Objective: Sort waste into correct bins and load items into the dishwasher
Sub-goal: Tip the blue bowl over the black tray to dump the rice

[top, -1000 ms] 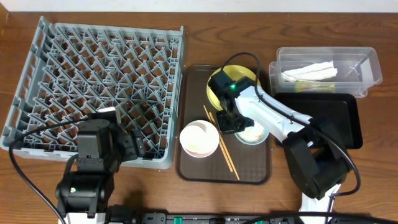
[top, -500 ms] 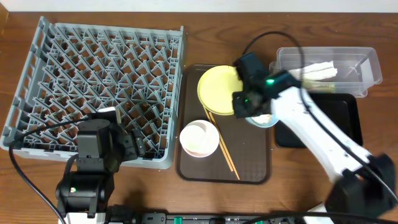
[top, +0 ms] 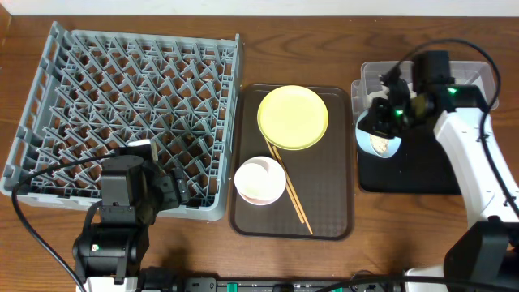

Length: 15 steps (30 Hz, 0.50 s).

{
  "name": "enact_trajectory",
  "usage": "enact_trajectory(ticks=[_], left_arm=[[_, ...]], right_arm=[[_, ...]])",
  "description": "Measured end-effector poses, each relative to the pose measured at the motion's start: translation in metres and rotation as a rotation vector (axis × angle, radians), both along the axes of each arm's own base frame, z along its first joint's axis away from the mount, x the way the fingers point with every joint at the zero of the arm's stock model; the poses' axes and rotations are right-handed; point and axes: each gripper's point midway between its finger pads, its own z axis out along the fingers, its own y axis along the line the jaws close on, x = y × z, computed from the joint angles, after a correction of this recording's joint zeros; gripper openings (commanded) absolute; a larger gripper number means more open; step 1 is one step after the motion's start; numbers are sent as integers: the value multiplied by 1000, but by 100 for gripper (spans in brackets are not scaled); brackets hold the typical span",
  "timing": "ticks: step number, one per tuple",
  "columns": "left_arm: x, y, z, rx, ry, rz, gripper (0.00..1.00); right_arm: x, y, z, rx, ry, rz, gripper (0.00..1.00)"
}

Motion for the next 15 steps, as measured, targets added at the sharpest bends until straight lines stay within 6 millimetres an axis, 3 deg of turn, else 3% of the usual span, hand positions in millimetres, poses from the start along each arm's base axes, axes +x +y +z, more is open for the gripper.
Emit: enact_trajectory(ticks=[8, 15], left_arm=[[0, 0, 0, 0, 0, 0, 86], [0, 0, 0, 0, 0, 0, 86]], right_arm=[[-10, -18, -21, 293, -21, -34, 1], [-14, -51, -30, 493, -93, -154, 1]])
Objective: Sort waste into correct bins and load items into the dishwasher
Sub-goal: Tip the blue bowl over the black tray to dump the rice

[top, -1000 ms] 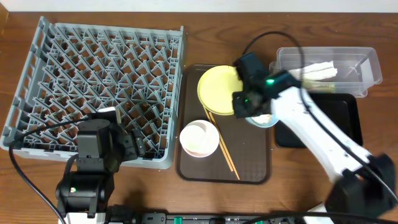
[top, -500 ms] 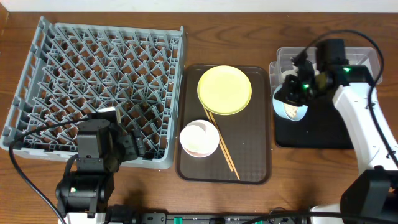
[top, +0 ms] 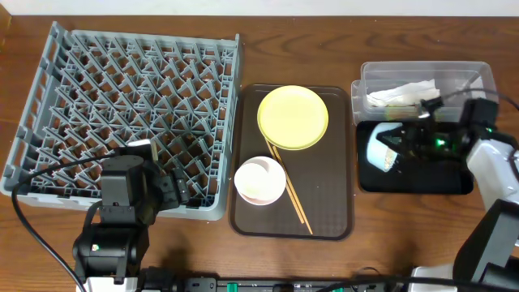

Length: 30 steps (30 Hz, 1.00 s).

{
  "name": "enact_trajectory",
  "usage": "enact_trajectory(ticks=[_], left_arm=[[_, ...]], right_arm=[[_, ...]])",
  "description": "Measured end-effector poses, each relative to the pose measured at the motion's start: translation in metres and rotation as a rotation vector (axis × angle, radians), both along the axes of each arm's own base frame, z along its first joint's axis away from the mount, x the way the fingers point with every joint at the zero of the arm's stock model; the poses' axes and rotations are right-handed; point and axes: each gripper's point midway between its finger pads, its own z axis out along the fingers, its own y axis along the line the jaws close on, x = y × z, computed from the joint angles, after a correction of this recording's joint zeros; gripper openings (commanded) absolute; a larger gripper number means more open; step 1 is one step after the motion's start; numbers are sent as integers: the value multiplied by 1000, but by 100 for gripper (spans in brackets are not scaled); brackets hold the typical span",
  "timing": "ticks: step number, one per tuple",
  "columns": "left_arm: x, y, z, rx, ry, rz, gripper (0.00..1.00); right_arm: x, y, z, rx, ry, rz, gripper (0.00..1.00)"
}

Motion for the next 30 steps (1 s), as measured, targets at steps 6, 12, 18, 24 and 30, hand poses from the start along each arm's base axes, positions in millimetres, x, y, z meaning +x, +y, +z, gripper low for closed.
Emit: enact_trajectory(ticks=[6, 12, 18, 24, 30], left_arm=[[0, 0, 0, 0, 0, 0, 86], [0, 0, 0, 0, -1, 0, 86], [0, 0, 0, 0, -1, 0, 86], [0, 0, 0, 0, -1, 0, 86], [0, 0, 0, 0, 0, 0, 86]], right_arm=[[1, -16, 2, 141, -84, -77, 1], [1, -29, 6, 232, -83, -142, 1], [8, -65, 19, 292, -106, -257, 1], [9, -102, 25, 332, -95, -378, 1], [4, -107, 26, 421, -1, -434, 1]])
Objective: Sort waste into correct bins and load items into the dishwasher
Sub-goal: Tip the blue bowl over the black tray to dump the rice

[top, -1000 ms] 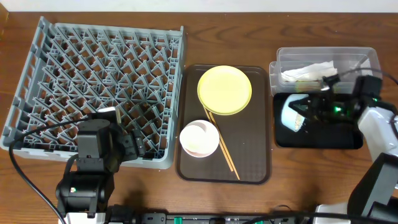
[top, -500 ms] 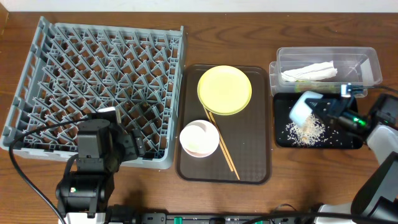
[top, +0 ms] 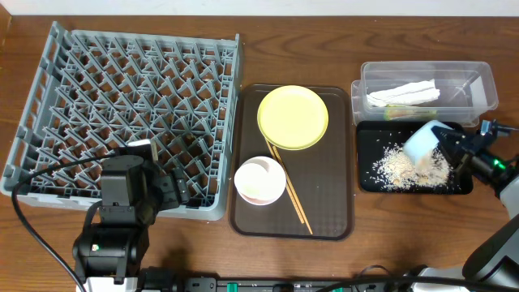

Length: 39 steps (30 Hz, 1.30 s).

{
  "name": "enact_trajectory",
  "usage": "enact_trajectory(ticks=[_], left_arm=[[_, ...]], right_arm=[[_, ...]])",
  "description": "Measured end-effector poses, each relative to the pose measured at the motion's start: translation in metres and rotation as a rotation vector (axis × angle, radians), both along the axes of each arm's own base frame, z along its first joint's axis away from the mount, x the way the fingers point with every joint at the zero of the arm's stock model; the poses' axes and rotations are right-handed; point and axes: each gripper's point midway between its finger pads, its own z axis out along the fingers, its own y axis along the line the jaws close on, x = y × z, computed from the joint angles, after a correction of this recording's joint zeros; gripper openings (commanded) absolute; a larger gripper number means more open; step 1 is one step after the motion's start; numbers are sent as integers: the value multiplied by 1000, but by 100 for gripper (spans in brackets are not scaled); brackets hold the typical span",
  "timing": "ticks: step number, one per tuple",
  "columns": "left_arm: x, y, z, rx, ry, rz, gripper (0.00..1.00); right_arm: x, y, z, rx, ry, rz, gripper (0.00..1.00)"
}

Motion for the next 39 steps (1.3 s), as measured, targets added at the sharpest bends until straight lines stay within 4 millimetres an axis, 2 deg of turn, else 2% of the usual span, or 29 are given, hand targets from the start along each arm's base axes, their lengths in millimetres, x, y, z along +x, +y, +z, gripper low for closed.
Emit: enact_trajectory(ticks=[6, 15, 19, 25, 29, 35, 37, 39], left_arm=[[0, 0, 0, 0, 0, 0, 86], [0, 0, 0, 0, 0, 0, 86], [0, 0, 0, 0, 0, 0, 86], [0, 0, 0, 0, 0, 0, 86], [0, 0, 0, 0, 0, 0, 86], [0, 0, 0, 0, 0, 0, 86], [0, 0, 0, 0, 0, 0, 86], [0, 0, 0, 0, 0, 0, 86]], right_arm=[[-2, 10, 21, 90, -69, 68, 1], [2, 6, 13, 55, -39, 37, 1], [5, 14, 29, -18, -193, 107, 1], [5, 18, 28, -48, -225, 127, 1], [5, 20, 35, -103, -314, 154, 1], [4, 24, 28, -74, -254, 148, 1], [3, 31, 19, -45, -183, 146, 1], [0, 42, 3, -26, -59, 139, 1]])
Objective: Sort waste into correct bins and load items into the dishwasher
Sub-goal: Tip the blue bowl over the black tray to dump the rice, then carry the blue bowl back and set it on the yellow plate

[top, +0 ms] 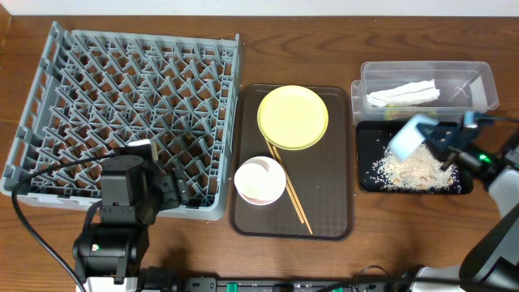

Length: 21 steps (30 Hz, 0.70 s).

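Observation:
My right gripper [423, 139] is shut on a light blue bowl [405, 138], holding it tilted on its side over the black bin [366, 180]. Spilled rice [409, 170] lies in that bin. The brown tray [243, 212] holds a yellow plate [293, 118], a white bowl [259, 180] and a pair of chopsticks [293, 195]. The grey dishwasher rack [130, 113] fills the left side. My left arm [122, 203] rests at the rack's near edge; its fingers are hidden from view.
A clear plastic bin [478, 81] with white paper scraps [403, 94] stands behind the black bin. Bare wooden table [389, 235] lies in front of the tray and bins. Cables run along the near left edge.
The blue bowl in my right gripper has moved a little up and left over the black bin, away from the rice pile. The left arm has not moved.
My right gripper held the blue bowl with food at the black bin's left edge. Then it held it lower over the bin. Then the bowl was tipped and rice lay in the bin. Now the bowl sits tilted above the rice.

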{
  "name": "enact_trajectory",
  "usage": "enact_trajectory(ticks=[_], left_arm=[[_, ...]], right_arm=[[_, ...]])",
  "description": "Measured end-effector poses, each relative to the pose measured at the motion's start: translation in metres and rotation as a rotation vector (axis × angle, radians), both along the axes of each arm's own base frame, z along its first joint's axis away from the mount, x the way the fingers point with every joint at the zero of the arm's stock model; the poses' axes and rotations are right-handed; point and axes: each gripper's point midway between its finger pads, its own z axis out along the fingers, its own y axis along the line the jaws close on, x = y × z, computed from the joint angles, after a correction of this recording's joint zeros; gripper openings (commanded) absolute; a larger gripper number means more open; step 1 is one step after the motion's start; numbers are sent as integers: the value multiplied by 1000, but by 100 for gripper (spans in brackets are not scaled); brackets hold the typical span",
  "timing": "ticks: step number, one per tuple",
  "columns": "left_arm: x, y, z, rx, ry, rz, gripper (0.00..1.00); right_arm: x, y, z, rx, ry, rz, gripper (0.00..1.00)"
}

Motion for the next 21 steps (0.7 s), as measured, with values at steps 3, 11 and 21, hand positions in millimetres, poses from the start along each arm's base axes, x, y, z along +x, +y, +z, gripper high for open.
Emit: enact_trajectory(ticks=[3, 11, 21], left_arm=[[0, 0, 0, 0, 0, 0, 86], [0, 0, 0, 0, 0, 0, 86], [0, 0, 0, 0, 0, 0, 86]], right_arm=[[-2, 15, -19, -56, 80, 20, 1], [-22, 65, -25, -357, 105, 164, 1], [2, 144, 63, -894, -375, 339, 1]])
